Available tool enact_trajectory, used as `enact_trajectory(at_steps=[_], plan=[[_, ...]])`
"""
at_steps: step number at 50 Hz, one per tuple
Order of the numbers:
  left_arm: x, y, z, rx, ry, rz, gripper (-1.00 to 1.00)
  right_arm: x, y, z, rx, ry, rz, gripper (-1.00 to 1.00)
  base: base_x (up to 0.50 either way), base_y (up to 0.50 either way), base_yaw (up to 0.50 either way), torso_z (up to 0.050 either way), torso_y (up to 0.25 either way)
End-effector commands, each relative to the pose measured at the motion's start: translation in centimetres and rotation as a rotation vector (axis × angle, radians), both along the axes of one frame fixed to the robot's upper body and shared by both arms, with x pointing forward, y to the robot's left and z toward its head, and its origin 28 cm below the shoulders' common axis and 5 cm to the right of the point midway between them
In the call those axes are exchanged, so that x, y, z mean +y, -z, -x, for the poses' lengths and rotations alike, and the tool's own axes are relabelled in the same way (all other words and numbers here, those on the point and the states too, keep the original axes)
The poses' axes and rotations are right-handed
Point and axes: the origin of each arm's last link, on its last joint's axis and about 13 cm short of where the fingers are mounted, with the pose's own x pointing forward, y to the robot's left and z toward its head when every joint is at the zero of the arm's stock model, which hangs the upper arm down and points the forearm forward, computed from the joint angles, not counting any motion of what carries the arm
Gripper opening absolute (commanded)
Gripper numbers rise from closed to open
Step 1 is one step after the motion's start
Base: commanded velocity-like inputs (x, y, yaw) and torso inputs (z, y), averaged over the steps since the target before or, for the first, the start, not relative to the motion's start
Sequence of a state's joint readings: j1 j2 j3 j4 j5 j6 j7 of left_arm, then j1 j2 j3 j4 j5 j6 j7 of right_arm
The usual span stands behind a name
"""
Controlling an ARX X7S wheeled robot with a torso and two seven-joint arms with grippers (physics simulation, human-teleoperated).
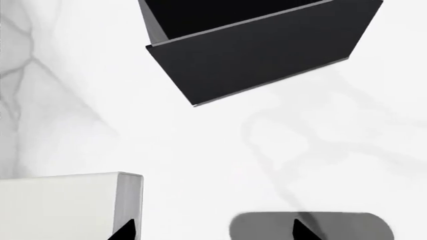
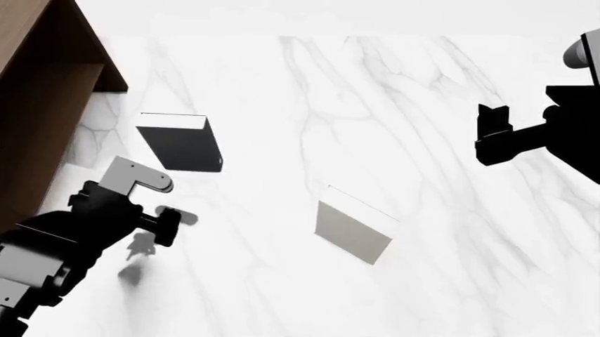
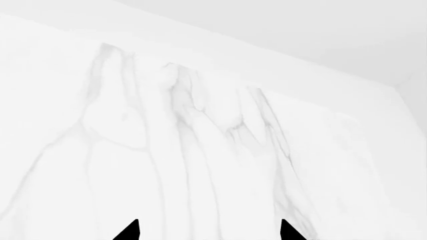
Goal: Pick up the book on the right and place it under the cabinet shelf.
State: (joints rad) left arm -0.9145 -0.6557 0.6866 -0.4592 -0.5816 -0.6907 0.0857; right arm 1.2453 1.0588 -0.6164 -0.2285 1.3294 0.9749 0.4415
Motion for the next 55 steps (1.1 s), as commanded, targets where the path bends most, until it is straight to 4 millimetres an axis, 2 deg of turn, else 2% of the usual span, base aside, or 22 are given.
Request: enact_trajectory(at_steps=[1,30,55], plan=[[4.2,1.3,1.2,0.011,-0.246,-0.423,1.00,-0.1,0.1,0.1,-0.001,0.004,-0.002,1.00,0.00,0.00,0.00,0.000,-0.011],[5.4,1.1,1.8,0.026,-0.285,-0.447,1.00,0.0,-0.1,0.0,-0.002,0.002,-0.002,1.00,0.00,0.00,0.00,0.000,-0.005],[5.2,1.7,1.9,0.036,-0.272,-0.444,1.00,-0.1,-0.2,0.1,-0.004,0.005,0.002,1.00,0.00,0.00,0.00,0.000,-0.005]])
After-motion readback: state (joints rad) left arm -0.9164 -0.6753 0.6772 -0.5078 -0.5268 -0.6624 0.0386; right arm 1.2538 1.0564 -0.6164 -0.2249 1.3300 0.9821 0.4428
